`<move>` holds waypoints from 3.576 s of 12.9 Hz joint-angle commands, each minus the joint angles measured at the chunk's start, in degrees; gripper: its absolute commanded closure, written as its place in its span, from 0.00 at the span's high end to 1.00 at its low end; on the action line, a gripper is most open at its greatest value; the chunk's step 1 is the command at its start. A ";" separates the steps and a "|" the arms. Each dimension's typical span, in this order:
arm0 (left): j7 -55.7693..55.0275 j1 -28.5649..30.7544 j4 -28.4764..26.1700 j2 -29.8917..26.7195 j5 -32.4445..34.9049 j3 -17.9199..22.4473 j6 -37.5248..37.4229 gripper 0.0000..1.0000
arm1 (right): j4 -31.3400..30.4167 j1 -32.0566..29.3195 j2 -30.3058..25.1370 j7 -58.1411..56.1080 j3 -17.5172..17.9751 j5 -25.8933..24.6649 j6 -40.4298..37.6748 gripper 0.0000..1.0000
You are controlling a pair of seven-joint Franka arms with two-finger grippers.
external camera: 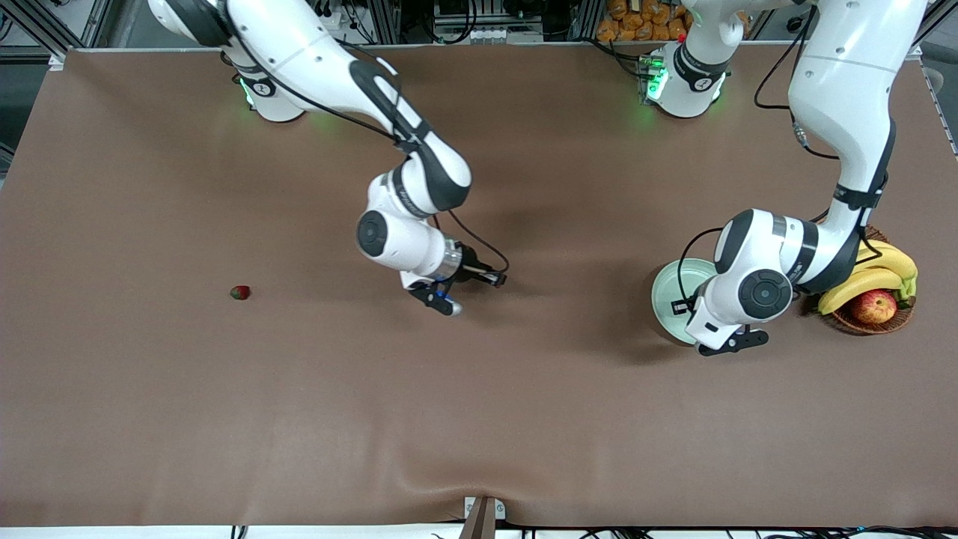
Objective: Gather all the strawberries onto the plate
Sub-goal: 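Carry the strawberry to the green plate while the right gripper brings another, then release the strawberry onto the plate while the right gripper sets another mid-table, then grasp the second strawberry with the left gripper while the right gripper grasps the third, then place the second strawberry on the plate while the right gripper lifts the third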
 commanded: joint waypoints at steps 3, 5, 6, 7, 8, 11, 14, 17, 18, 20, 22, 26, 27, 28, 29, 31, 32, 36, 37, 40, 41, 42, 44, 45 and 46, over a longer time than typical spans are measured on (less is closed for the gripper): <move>-0.73 0.34 -1.01 -2.34 0.19 -2.17 0.25 1.00 | 6.31 4.59 6.25 0.40 -0.70 4.55 5.14 0.09; -2.92 0.43 -1.37 -4.44 0.19 -4.29 -2.55 1.00 | 6.49 6.35 7.75 0.40 -0.78 4.55 8.75 0.34; -3.98 0.43 -1.19 -5.33 0.10 -5.95 -4.13 1.00 | 6.40 6.53 7.76 0.40 -0.79 4.55 8.85 0.65; -5.81 0.51 -0.93 -5.68 -0.16 -7.79 -5.28 1.00 | 6.40 5.92 7.23 0.40 -0.79 4.46 8.85 1.00; -8.09 0.51 -0.84 -5.69 -1.30 -9.64 -5.55 1.00 | 6.14 5.13 6.53 0.06 -0.87 4.38 8.24 1.00; -13.55 -0.36 0.04 -4.81 -3.15 -13.95 -4.85 1.00 | 2.63 -0.47 1.10 -0.21 -0.96 3.85 1.94 1.00; -18.21 -4.65 2.76 -2.53 -3.15 -16.07 -3.45 1.00 | -1.15 -9.52 -3.83 -0.56 -1.23 0.01 -8.87 1.00; -23.05 -10.99 8.46 3.52 -3.07 -15.98 0.59 1.00 | -1.42 -17.61 -5.60 -0.47 -1.23 -22.35 -19.33 1.00; -23.84 -12.57 9.52 5.37 -3.15 -15.98 2.17 1.00 | -1.42 -19.99 -6.30 -0.56 -1.23 -28.52 -22.84 1.00; -24.90 -15.91 10.85 8.27 -2.98 -15.55 6.82 0.94 | -1.42 -24.91 -7.62 -4.31 -1.14 -38.47 -28.39 1.00; -26.48 -17.23 10.94 10.74 -2.37 -14.85 10.17 0.89 | -1.77 -30.18 -8.59 -14.83 -1.14 -40.71 -32.27 1.00; -25.43 -18.29 10.24 11.10 -0.69 -12.56 10.53 0.86 | -3.09 -39.42 -8.24 -31.74 -1.23 -41.06 -33.60 1.00; -25.34 -18.30 10.15 11.62 -0.69 -12.47 10.53 0.84 | -3.18 -40.65 -8.07 -32.63 -1.23 -41.24 -33.60 1.00; -25.34 -18.30 10.24 11.98 -0.69 -12.47 10.53 0.76 | -4.40 -41.71 -8.06 -33.60 -1.31 -41.41 -33.43 1.00; -25.34 -18.38 10.24 12.33 -0.69 -12.47 10.53 0.67 | -5.37 -42.24 -8.06 -35.09 -1.49 -42.90 -33.34 1.00; -25.43 -19.17 9.98 12.51 -0.69 -12.03 10.53 0.61 | -6.60 -42.25 -7.89 -35.63 -2.19 -46.50 -32.99 1.00; -25.52 -19.26 9.97 12.77 -0.69 -11.85 10.53 0.57 | -7.83 -42.33 -7.89 -35.63 -2.28 -46.69 -32.90 1.00; -25.78 -18.30 9.97 12.07 -0.69 -11.85 10.10 0.00 | -10.74 -42.42 -7.89 -38.61 -4.03 -46.69 -32.90 1.00; -25.78 -17.51 9.97 10.85 -0.69 -11.85 9.48 0.00 | -11.26 -42.42 -7.89 -40.10 -4.56 -46.69 -32.90 1.00; -24.91 -13.65 10.06 5.49 -0.69 -12.03 4.40 0.00 | -12.32 -42.34 -7.54 -41.70 -4.83 -46.69 -32.03 0.75; -23.25 -11.90 9.97 3.65 -0.78 -12.12 1.86 0.00 | -12.50 -42.34 -7.36 -41.70 -4.92 -46.60 -30.63 0.69; -21.15 -9.79 9.71 2.41 -1.04 -12.20 -0.87 0.00 | -13.02 -42.34 -7.19 -41.70 -4.83 -46.60 -29.83 0.63; -14.57 -4.43 8.05 0.65 -1.22 -12.82 -4.22 0.00 | -13.03 -42.07 -7.19 -41.70 -4.83 -46.08 -29.47 0.36; -11.84 -2.15 6.82 0.21 -1.22 -12.73 -4.84 0.00 | -12.94 -41.81 -7.36 -41.70 -4.83 -45.90 -27.99 0.25; -8.24 0.92 5.59 -0.32 -0.79 -12.73 -5.20 0.00 | -12.76 -41.11 -7.45 -41.61 -4.83 -45.81 -26.50 0.14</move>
